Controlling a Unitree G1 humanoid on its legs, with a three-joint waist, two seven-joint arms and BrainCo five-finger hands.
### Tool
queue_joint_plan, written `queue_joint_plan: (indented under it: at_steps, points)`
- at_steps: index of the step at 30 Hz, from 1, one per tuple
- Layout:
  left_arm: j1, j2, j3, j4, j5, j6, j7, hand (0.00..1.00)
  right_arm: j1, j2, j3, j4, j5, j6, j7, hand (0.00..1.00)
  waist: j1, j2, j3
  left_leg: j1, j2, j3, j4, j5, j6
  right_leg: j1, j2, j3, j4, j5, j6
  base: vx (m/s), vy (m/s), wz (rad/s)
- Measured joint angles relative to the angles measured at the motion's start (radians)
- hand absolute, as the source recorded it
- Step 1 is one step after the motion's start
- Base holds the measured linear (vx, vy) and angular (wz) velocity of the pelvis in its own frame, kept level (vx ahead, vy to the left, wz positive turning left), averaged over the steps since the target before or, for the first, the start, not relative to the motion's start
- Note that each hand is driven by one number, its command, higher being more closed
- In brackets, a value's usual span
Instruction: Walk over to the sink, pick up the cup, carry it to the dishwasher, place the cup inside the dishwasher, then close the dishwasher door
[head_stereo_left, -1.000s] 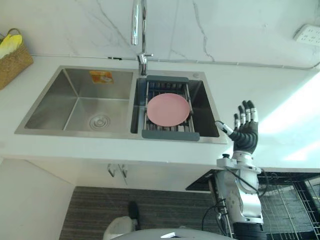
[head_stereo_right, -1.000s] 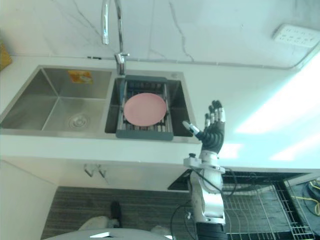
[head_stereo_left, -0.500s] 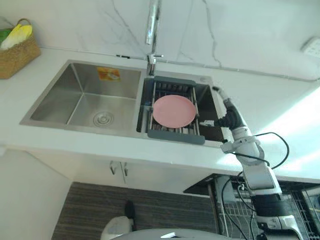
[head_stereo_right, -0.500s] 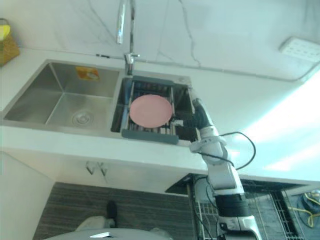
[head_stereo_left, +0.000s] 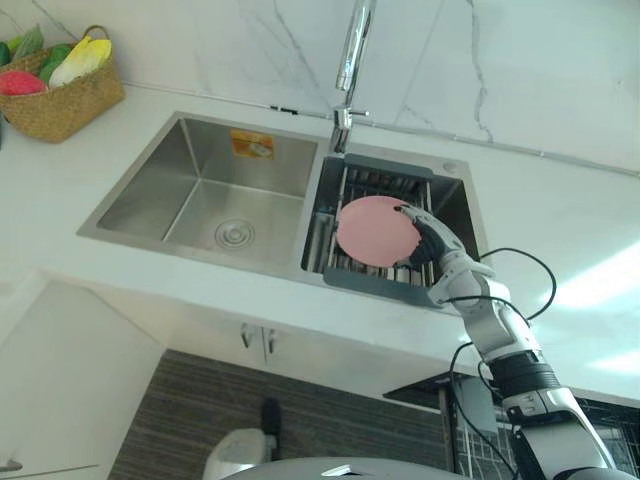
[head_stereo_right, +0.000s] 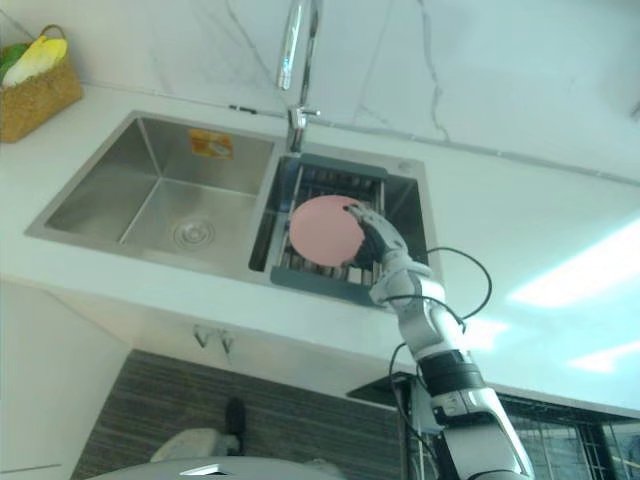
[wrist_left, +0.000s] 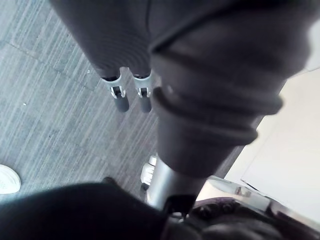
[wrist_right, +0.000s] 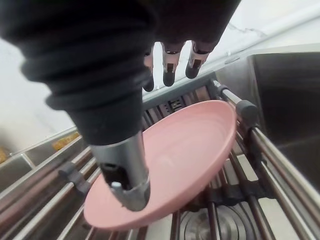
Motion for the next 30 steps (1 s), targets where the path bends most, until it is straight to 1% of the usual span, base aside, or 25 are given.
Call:
queue_joint_plan:
  at_steps: [4,8,12,14,16,18,21,23,28,29,30]
  points:
    - [0.000,-0.003,-0.002,0.000,0.000,0.000,-0.017,0.00,-0.005,-0.003,0.000,0.051,-0.051,0.000,-0.022,0.00,0.008,0.005,0.005,-0.005,-0.007,0.000,0.000,-0.003,0.004,-0.002,-0.006,-0.011,-0.001,-0.007,0.008,-0.04,-0.045,0.04]
    - [-0.001,-0.001,-0.001,-0.001,0.000,-0.002,-0.020,0.00,-0.005,-0.022,0.035,0.067,-0.089,-0.002,-0.021,0.00,0.010,-0.001,0.021,-0.007,-0.018,0.001,0.000,-0.006,0.008,-0.001,-0.019,-0.034,-0.004,-0.022,0.014,-0.01,-0.046,0.11]
    - [-0.001,0.002,0.000,-0.005,0.001,-0.004,-0.027,0.00,-0.039,-0.022,0.037,0.088,-0.089,-0.026,-0.019,0.00,0.017,-0.006,0.025,-0.006,-0.034,-0.003,0.000,-0.009,0.019,0.003,-0.028,-0.036,0.008,-0.017,0.028,0.06,-0.053,0.04]
    - [-0.001,0.002,0.000,-0.010,0.001,-0.012,-0.036,0.00,-0.051,-0.030,0.038,0.102,-0.090,-0.036,-0.010,0.00,0.016,-0.007,0.025,-0.005,-0.037,-0.016,0.000,-0.012,0.025,0.003,-0.030,-0.041,0.023,-0.013,0.022,0.09,-0.085,0.16]
    - [-0.001,0.003,0.000,-0.014,0.001,-0.018,-0.041,0.00,-0.051,-0.048,0.061,0.109,-0.117,-0.045,0.002,0.00,0.016,-0.007,0.025,0.000,-0.031,-0.026,0.000,-0.012,0.026,0.003,-0.027,-0.059,0.043,-0.004,0.008,0.08,-0.090,0.18]
    - [0.000,0.003,0.000,-0.013,0.001,-0.018,-0.043,0.00,-0.051,-0.052,0.087,0.113,-0.140,-0.058,0.006,0.00,0.021,-0.006,0.026,0.014,-0.023,-0.026,0.000,-0.016,0.020,0.005,-0.022,-0.058,0.052,0.007,-0.008,0.06,-0.089,-0.02]
    - [0.000,0.004,0.000,-0.009,0.002,-0.027,-0.045,0.00,-0.052,-0.052,0.115,0.126,-0.188,-0.083,0.003,0.00,0.022,-0.005,0.027,0.025,-0.013,-0.025,0.000,-0.024,0.014,0.004,-0.020,-0.058,0.068,0.012,-0.017,0.04,-0.101,-0.08]
    - [0.000,0.004,0.000,0.002,0.002,-0.039,-0.047,0.00,-0.052,-0.052,0.120,0.142,-0.208,-0.084,0.001,0.00,0.022,-0.005,0.027,0.027,-0.008,-0.025,0.000,-0.025,0.013,0.003,-0.018,-0.058,0.070,0.015,-0.020,0.02,-0.088,-0.09]
    - [-0.001,0.004,-0.001,0.022,0.002,-0.049,-0.047,0.00,-0.053,-0.054,0.145,0.143,-0.246,-0.084,-0.011,0.00,0.018,-0.001,0.029,0.026,-0.003,-0.023,0.000,-0.022,0.008,0.009,-0.005,-0.060,0.056,0.014,-0.021,0.00,-0.113,-0.04]
    - [-0.001,0.004,-0.001,0.024,0.002,-0.049,-0.047,0.00,-0.053,-0.054,0.146,0.143,-0.246,-0.085,-0.015,1.00,0.018,-0.001,0.029,0.026,-0.003,-0.023,0.000,-0.022,0.009,0.015,-0.004,-0.060,0.054,0.013,-0.022,0.01,-0.102,0.02]
    - [-0.001,0.004,-0.001,0.026,0.002,-0.049,-0.047,0.00,-0.053,-0.054,0.147,0.144,-0.246,-0.085,-0.020,1.00,0.018,-0.001,0.029,0.026,-0.003,-0.023,0.000,-0.024,0.012,0.018,-0.004,-0.061,0.046,0.013,-0.022,0.01,-0.079,0.01]
